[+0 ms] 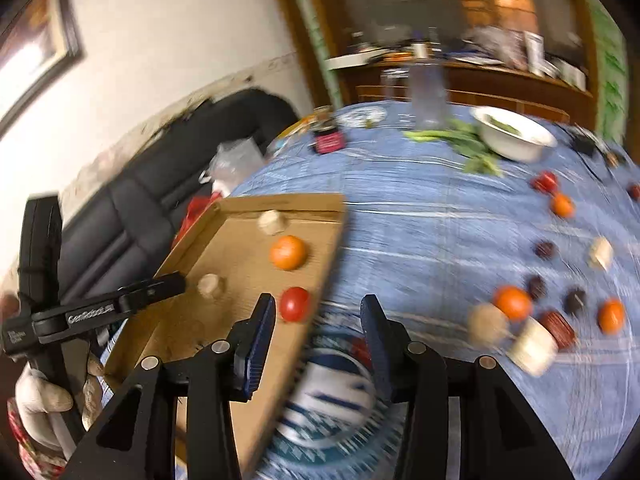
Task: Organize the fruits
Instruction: 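Move both tools back toward the items on the cloth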
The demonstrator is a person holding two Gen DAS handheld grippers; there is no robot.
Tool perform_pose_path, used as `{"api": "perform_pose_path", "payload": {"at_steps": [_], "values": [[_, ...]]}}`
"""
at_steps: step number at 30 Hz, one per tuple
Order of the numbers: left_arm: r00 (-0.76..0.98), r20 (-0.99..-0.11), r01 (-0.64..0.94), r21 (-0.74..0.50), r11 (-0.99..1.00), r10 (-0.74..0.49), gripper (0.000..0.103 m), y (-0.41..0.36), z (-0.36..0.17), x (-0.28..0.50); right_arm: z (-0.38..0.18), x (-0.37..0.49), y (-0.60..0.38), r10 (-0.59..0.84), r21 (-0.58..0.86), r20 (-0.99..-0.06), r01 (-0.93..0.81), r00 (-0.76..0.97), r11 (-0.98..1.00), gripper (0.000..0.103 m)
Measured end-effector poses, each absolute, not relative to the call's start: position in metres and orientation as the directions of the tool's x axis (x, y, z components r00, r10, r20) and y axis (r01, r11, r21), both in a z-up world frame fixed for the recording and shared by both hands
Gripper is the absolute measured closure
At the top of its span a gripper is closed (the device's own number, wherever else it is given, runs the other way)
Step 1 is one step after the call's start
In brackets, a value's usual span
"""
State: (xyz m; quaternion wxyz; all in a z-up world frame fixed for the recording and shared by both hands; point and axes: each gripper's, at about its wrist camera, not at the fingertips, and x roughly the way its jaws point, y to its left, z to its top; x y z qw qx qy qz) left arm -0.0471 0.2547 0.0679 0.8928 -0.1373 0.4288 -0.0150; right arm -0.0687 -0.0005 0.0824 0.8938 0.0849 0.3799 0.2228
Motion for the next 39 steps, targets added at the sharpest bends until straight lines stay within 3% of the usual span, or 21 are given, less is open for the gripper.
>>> {"api": "perform_pose_path", "payload": {"at_steps": [5, 9, 13, 15, 28, 36, 39], "values": [[0.618, -0.774, -0.022, -0.191, 0.981, -0.137, 0.035, 0.22, 0.067, -0.04, 0.063, -0.095, -0.07, 0.426, 0.403, -0.648, -0.19, 0.631, 0.895, 0.053], [0.662, -0.748, -0.024, -0.092, 0.996, -0.053, 0.035, 0.2, 0.076, -0.024, 0.053, -0.12, -0.111, 0.391, 0.431, -0.655, -0.105, 0.646, 0.896, 0.053], [0.618, -0.786, -0.023, 0.023, 0.999, 0.032, 0.035, 0.187, 0.052, 0.004, 0.052, -0.136, -0.136, 0.366, 0.429, -0.647, -0.077, 0.669, 0.9, 0.054], [0.563, -0.826, -0.03, 0.018, 0.999, 0.032, 0.035, 0.188, 0.039, 0.012, 0.056, -0.143, -0.143, 0.353, 0.417, -0.637, -0.08, 0.686, 0.906, 0.054], [0.524, -0.848, -0.016, 0.087, 0.996, 0.082, 0.035, 0.197, 0.034, -0.013, 0.057, -0.161, -0.173, 0.325, 0.398, -0.619, -0.07, 0.715, 0.915, 0.05], [0.595, -0.803, 0.004, -0.036, 0.999, -0.031, 0.035, 0.199, 0.059, -0.027, 0.05, -0.157, -0.187, 0.289, 0.372, -0.65, -0.037, 0.703, 0.927, 0.05], [0.632, -0.775, 0.042, 0.046, 0.998, 0.009, 0.035, 0.183, 0.063, -0.028, 0.05, -0.152, -0.187, 0.292, 0.375, -0.659, -0.034, 0.694, 0.927, 0.05]]}}
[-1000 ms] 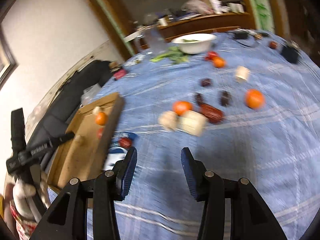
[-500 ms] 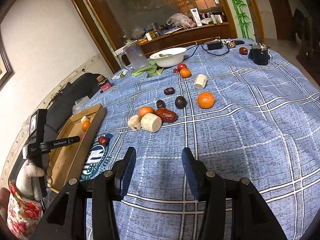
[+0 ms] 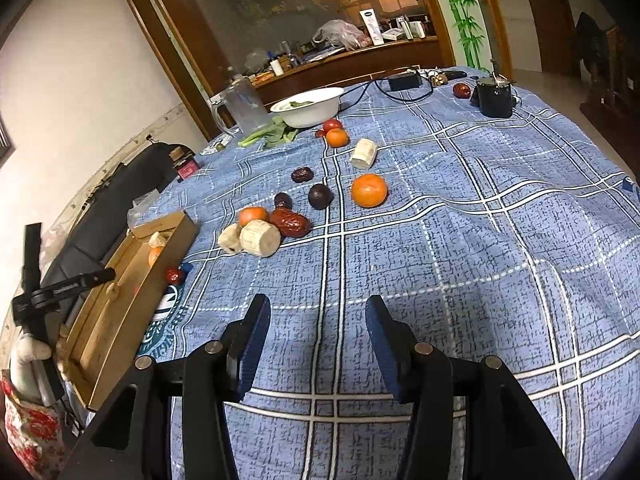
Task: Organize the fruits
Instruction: 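Move both tools back toward the items on the cloth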
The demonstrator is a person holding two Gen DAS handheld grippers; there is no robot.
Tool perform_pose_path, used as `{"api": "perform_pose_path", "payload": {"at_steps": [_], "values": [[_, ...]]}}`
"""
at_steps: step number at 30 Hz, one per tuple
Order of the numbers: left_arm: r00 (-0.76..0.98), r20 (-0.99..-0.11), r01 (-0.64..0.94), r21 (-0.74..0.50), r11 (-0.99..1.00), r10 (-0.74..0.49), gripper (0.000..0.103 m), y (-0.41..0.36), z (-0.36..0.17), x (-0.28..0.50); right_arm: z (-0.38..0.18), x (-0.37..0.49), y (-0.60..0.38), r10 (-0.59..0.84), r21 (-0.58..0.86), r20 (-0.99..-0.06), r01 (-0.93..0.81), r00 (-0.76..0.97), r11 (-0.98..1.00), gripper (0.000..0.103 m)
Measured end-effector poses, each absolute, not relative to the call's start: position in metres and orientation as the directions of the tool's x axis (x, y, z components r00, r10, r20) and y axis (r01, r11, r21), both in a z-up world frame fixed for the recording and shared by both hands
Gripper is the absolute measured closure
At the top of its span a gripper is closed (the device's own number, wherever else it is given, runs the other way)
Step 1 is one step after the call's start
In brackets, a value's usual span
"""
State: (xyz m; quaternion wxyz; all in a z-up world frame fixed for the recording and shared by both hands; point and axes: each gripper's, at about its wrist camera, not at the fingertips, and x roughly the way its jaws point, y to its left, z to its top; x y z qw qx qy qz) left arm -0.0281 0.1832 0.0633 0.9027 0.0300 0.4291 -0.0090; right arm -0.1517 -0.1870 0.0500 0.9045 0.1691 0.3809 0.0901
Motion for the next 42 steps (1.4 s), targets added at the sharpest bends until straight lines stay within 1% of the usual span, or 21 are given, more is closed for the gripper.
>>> {"api": "perform_pose_path", "payload": {"at_steps": [2, 5, 9, 10, 12, 16, 18, 20, 26, 28, 30, 32, 36, 42], "values": [[0.648, -0.761, 0.03, 0.075, 0.997, 0.038, 0.035, 0.184, 0.061, -0.025, 0.051, -0.149, -0.18, 0.314, 0.385, -0.663, -0.051, 0.68, 0.922, 0.05], [0.625, -0.78, -0.033, 0.007, 0.999, 0.026, 0.035, 0.209, 0.051, -0.016, 0.055, -0.145, -0.155, 0.365, 0.383, -0.665, -0.123, 0.652, 0.916, 0.05], [0.552, -0.832, -0.145, -0.035, 0.989, 0.052, 0.035, 0.238, 0.038, -0.013, 0.058, -0.133, -0.094, 0.41, 0.329, -0.7, -0.246, 0.584, 0.912, 0.05], [0.534, -0.843, -0.174, -0.029, 0.984, 0.069, 0.035, 0.243, 0.036, -0.013, 0.056, -0.13, -0.076, 0.411, 0.307, -0.718, -0.274, 0.562, 0.911, 0.049], [0.519, -0.852, -0.186, -0.041, 0.982, 0.063, 0.035, 0.247, 0.033, -0.014, 0.05, -0.124, -0.041, 0.409, 0.272, -0.749, -0.32, 0.522, 0.907, 0.049], [0.508, -0.855, -0.18, 0.008, 0.984, 0.1, 0.035, 0.241, 0.031, -0.018, 0.032, -0.114, 0.024, 0.371, 0.17, -0.804, -0.418, 0.465, 0.893, 0.049], [0.51, -0.853, -0.167, 0.03, 0.986, 0.113, 0.035, 0.237, 0.031, -0.021, 0.028, -0.109, 0.04, 0.323, 0.114, -0.82, -0.418, 0.473, 0.902, 0.05], [0.507, -0.855, -0.157, 0.035, 0.987, 0.111, 0.035, 0.238, 0.029, -0.021, 0.027, -0.104, 0.043, 0.305, 0.097, -0.826, -0.413, 0.474, 0.905, 0.05], [0.517, -0.853, -0.129, 0.011, 0.992, 0.077, 0.034, 0.237, 0.03, -0.022, 0.025, -0.088, 0.039, 0.329, 0.131, -0.825, -0.411, 0.459, 0.902, 0.05], [0.565, -0.823, -0.116, -0.007, 0.993, 0.06, 0.034, 0.235, 0.04, -0.025, 0.026, -0.087, 0.036, 0.339, 0.136, -0.823, -0.421, 0.455, 0.897, 0.05], [0.604, -0.795, -0.121, -0.028, 0.992, 0.051, 0.034, 0.235, 0.052, -0.031, 0.033, -0.085, 0.026, 0.389, 0.19, -0.802, -0.424, 0.453, 0.885, 0.05], [0.64, -0.768, -0.097, -0.073, 0.993, 0.006, 0.034, 0.231, 0.068, -0.039, 0.043, -0.086, 0.006, 0.403, 0.206, -0.779, -0.412, 0.48, 0.888, 0.05], [0.68, -0.728, 0.013, -0.108, 0.994, -0.088, 0.034, 0.199, 0.092, -0.048, 0.059, -0.086, -0.055, 0.351, 0.191, -0.751, -0.325, 0.559, 0.926, 0.05], [0.642, -0.727, 0.197, -0.152, 0.969, -0.244, 0.035, 0.118, 0.098, -0.04, 0.062, -0.075, -0.155, 0.204, 0.178, -0.756, -0.104, 0.622, 0.978, 0.051]]}}
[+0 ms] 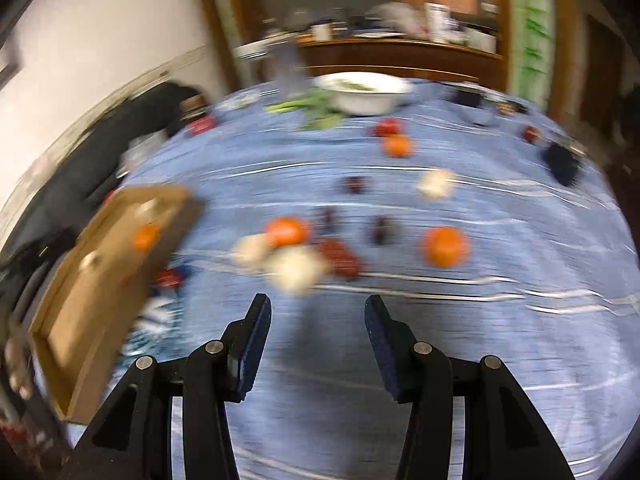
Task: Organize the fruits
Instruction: 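Move both tools back toward the items on the cloth, then grasp the white cylindrical chunk with the left tool while the right tool grasps a mandarin orange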
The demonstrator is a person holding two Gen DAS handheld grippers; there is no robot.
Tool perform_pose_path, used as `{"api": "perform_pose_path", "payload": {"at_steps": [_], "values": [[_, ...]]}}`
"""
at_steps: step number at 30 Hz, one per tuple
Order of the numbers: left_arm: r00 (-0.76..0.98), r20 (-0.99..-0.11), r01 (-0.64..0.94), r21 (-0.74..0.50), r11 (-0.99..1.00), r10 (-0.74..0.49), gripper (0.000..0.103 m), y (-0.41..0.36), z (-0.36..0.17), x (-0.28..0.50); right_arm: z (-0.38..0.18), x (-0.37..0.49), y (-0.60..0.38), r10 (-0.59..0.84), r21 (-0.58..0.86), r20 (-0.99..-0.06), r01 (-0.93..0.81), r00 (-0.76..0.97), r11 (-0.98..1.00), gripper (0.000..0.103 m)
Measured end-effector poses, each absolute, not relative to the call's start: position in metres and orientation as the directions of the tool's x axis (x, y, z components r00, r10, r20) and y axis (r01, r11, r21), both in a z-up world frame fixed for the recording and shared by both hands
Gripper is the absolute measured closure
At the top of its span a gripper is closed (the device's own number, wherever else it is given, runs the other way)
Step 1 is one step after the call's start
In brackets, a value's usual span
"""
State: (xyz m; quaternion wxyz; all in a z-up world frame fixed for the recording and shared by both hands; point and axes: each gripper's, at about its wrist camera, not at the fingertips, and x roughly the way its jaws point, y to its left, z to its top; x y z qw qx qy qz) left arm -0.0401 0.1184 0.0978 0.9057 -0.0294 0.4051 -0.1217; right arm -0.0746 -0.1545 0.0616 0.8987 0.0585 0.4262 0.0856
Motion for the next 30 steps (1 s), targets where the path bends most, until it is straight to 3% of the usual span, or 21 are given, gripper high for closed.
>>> {"api": "perform_pose_path", "payload": {"at_steps": [10, 12, 14, 23, 25, 27, 30], "values": [[0.551, -0.791, 0.219, -0.169, 0.961, -0.265, 0.036, 0.036, 0.058, 0.002, 0.053, -0.031, -0.219, 0.14, 0.208, -0.739, 0.027, 0.659, 0.978, 0.051], [0.56, -0.792, 0.211, -0.146, 0.966, -0.242, 0.051, 0.029, 0.05, 0.007, 0.048, -0.018, -0.22, 0.151, 0.225, -0.739, 0.03, 0.657, 0.974, 0.051], [0.542, -0.8, 0.206, -0.17, 0.964, -0.257, 0.056, 0.028, 0.042, 0.014, 0.044, -0.01, -0.219, 0.156, 0.23, -0.739, 0.027, 0.655, 0.973, 0.051], [0.562, -0.777, 0.277, -0.145, 0.95, -0.283, 0.056, 0.017, 0.029, 0.023, 0.021, 0.003, -0.215, 0.194, 0.26, -0.753, 0.014, 0.629, 0.966, 0.051], [0.566, -0.768, 0.296, -0.151, 0.943, -0.3, 0.062, 0.016, 0.028, 0.022, 0.021, 0.001, -0.214, 0.193, 0.259, -0.751, 0.012, 0.631, 0.966, 0.051], [0.56, -0.76, 0.314, -0.173, 0.934, -0.329, 0.079, 0.016, 0.029, 0.021, 0.02, 0.001, -0.214, 0.197, 0.261, -0.751, 0.009, 0.631, 0.965, 0.051], [0.575, -0.751, 0.325, -0.156, 0.933, -0.326, 0.085, 0.014, 0.03, 0.014, 0.02, -0.001, -0.215, 0.199, 0.261, -0.747, 0.005, 0.634, 0.965, 0.056]]}}
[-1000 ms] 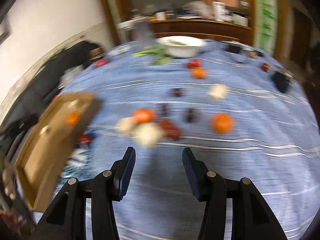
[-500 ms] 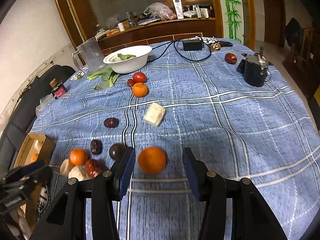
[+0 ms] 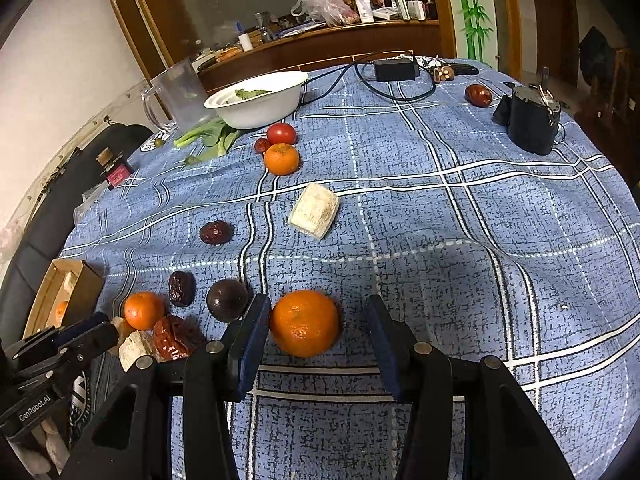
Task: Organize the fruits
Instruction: 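Grasp the white cylindrical chunk with the left tool while the right tool grasps a mandarin orange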
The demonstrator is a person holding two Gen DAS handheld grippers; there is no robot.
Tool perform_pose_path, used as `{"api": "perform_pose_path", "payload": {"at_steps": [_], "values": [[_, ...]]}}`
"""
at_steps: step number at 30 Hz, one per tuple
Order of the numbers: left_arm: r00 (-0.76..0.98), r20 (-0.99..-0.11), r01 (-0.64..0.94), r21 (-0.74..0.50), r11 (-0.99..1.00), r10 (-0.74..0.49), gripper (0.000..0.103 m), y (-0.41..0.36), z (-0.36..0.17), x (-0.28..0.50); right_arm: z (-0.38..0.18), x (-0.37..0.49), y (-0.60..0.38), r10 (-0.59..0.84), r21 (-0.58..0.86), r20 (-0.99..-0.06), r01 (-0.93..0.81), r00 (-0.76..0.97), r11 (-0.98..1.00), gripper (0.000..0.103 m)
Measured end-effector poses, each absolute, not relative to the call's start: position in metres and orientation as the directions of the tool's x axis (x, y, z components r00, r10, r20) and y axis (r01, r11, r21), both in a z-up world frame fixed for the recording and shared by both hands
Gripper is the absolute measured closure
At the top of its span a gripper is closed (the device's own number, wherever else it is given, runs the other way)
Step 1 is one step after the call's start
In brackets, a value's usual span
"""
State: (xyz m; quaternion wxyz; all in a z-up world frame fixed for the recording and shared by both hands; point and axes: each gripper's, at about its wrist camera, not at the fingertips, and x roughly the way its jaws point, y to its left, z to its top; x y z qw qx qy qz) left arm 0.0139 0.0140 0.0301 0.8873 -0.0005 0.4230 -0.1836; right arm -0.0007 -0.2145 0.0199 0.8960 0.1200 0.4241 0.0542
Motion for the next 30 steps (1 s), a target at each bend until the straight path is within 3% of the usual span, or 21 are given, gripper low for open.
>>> {"api": "perform_pose_path", "payload": {"at_steps": [4, 6, 9, 14, 16, 17, 20, 30], "values": [[0.589, -0.738, 0.334, -0.147, 0.931, -0.328, 0.084, 0.011, 0.029, 0.011, 0.021, -0.003, -0.211, 0.198, 0.251, -0.744, -0.008, 0.639, 0.968, 0.061], [0.571, -0.742, 0.353, -0.163, 0.921, -0.35, 0.067, 0.006, 0.024, 0.011, 0.02, -0.002, -0.207, 0.196, 0.241, -0.748, -0.016, 0.634, 0.97, 0.061], [0.56, -0.756, 0.361, -0.146, 0.921, -0.339, 0.061, 0.0, 0.014, 0.01, 0.019, -0.002, -0.201, 0.164, 0.2, -0.753, -0.016, 0.637, 0.98, 0.06], [0.547, -0.754, 0.35, -0.19, 0.917, -0.365, 0.061, 0.004, 0.012, 0.013, 0.019, -0.002, -0.202, 0.166, 0.204, -0.752, -0.013, 0.638, 0.979, 0.06], [0.547, -0.749, 0.358, -0.196, 0.913, -0.375, 0.069, 0.004, 0.012, 0.012, 0.019, -0.003, -0.202, 0.165, 0.204, -0.751, -0.012, 0.639, 0.979, 0.061], [0.539, -0.742, 0.376, -0.212, 0.902, -0.399, 0.081, 0.002, 0.013, 0.01, 0.019, -0.003, -0.202, 0.162, 0.203, -0.751, -0.009, 0.64, 0.979, 0.064], [0.553, -0.741, 0.383, -0.179, 0.906, -0.38, 0.081, -0.004, 0.015, 0.007, 0.019, -0.005, -0.204, 0.171, 0.218, -0.745, -0.008, 0.644, 0.976, 0.068], [0.539, -0.729, 0.351, -0.261, 0.899, -0.422, 0.081, 0.011, 0.012, 0.013, 0.018, -0.006, -0.218, 0.204, 0.291, -0.728, 0.026, 0.655, 0.956, 0.068]]}}
